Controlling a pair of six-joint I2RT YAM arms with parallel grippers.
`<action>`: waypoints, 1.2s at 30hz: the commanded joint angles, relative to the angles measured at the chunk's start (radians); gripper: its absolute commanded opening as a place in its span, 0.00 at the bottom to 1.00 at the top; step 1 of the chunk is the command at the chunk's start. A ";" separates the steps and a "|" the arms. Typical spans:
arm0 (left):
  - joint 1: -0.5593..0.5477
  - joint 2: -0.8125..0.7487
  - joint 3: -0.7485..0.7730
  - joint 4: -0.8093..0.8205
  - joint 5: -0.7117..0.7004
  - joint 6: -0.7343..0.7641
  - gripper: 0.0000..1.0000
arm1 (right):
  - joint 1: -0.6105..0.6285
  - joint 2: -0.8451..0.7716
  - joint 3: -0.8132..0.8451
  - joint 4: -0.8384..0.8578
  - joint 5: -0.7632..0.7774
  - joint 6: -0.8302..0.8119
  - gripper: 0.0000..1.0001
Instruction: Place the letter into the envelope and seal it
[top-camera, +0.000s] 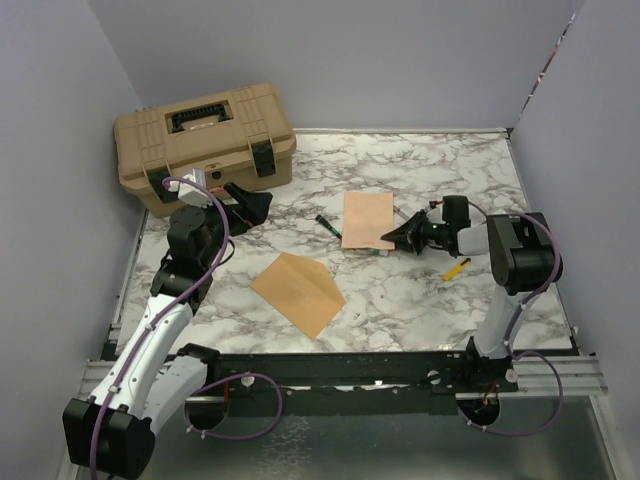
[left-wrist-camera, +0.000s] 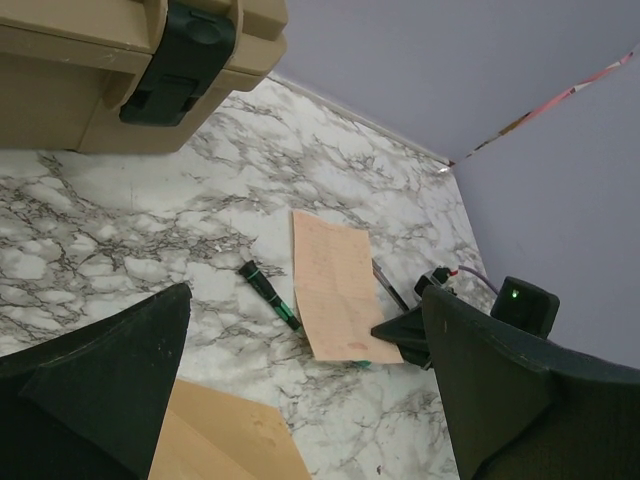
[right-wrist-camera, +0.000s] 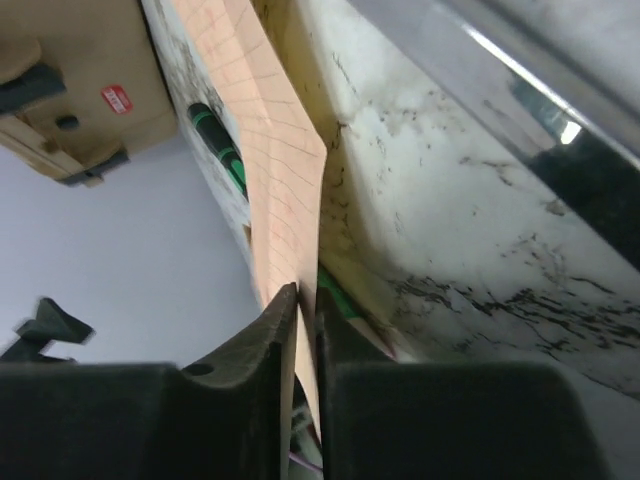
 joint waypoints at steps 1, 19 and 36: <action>-0.003 0.001 0.017 0.016 0.022 -0.016 0.99 | 0.003 -0.025 -0.051 0.162 -0.020 0.070 0.03; -0.032 0.219 0.063 0.252 0.391 -0.521 0.99 | 0.016 -0.626 -0.099 0.337 -0.149 0.290 0.00; -0.343 0.513 0.263 0.361 0.311 -0.854 0.92 | 0.050 -0.836 -0.100 0.387 -0.136 0.426 0.01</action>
